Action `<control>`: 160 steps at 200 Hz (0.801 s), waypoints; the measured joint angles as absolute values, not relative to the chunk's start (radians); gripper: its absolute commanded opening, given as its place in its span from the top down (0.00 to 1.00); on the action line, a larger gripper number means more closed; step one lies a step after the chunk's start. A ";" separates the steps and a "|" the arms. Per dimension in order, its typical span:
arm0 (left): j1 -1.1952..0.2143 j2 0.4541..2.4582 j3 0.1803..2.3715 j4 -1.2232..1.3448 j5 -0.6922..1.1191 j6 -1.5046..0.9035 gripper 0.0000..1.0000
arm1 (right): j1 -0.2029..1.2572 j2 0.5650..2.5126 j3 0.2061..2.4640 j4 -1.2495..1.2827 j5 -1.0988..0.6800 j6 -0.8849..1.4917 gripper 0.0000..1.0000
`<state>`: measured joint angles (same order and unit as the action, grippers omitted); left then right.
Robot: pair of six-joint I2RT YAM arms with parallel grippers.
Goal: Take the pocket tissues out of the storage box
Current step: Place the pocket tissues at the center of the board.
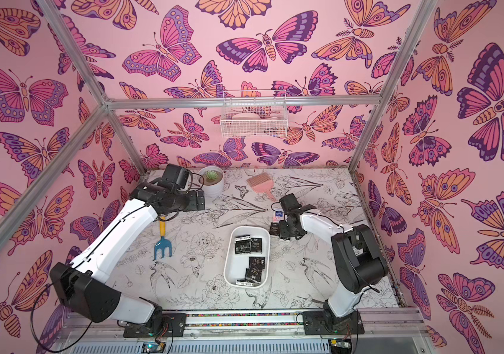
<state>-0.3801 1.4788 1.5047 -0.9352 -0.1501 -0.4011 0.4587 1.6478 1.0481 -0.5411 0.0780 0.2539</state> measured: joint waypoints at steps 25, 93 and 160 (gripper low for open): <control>-0.380 1.479 1.505 -0.935 -0.150 -0.401 0.00 | 0.467 1.586 1.071 -0.537 0.040 0.262 0.56; -0.380 1.478 1.505 -0.936 -0.150 -0.401 0.00 | 0.500 1.607 1.031 -0.385 -0.060 0.438 0.52; -0.380 1.470 1.504 -0.936 -0.157 -0.401 0.00 | 0.500 1.699 0.966 -0.305 -0.034 0.548 0.56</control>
